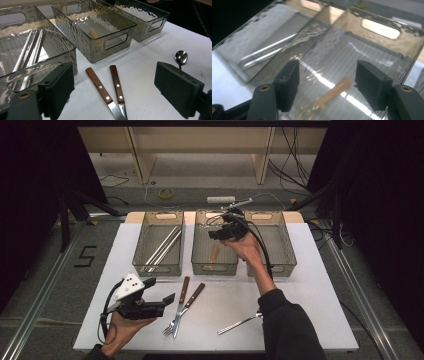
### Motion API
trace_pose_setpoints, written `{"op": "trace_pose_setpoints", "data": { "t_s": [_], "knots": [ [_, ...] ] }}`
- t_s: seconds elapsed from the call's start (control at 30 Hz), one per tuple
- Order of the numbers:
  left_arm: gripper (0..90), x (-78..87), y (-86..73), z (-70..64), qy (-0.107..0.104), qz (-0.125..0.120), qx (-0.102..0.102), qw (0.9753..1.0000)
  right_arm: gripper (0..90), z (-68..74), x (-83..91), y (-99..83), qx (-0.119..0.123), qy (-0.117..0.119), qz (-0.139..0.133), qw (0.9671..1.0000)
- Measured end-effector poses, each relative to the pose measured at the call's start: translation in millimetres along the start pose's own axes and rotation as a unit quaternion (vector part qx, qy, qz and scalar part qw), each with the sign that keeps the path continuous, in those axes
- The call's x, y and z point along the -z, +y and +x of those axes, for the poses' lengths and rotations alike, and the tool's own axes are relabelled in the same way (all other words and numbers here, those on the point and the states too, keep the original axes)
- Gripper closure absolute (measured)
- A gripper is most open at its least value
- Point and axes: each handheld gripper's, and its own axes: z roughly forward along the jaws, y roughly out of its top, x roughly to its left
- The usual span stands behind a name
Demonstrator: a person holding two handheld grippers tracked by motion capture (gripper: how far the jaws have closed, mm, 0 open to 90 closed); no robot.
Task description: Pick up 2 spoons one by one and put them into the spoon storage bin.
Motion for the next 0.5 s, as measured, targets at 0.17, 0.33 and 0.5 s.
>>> {"op": "trace_pose_setpoints", "data": {
  "t_s": [0.17, 0.33, 0.5],
  "knots": [
    [15.8, -0.4, -0.1, 0.1, 0.001, -0.002, 0.003, 1.0000, 32.4, 12.9, 26.5, -9.7, 0.053, 0.047, 0.006, 0.9975],
    [15.8, -0.8, -0.3, 0.1, 0.002, -0.001, 0.003, 1.0000, 29.2, 23.1, 52.8, -26.6, 0.097, 0.084, 0.021, 0.9915],
    [15.8, -1.3, -0.4, 0.1, 0.003, 0.000, 0.004, 1.0000, 27.7, 29.4, 71.9, -49.3, 0.120, 0.096, 0.042, 0.9872]
  ]
}}
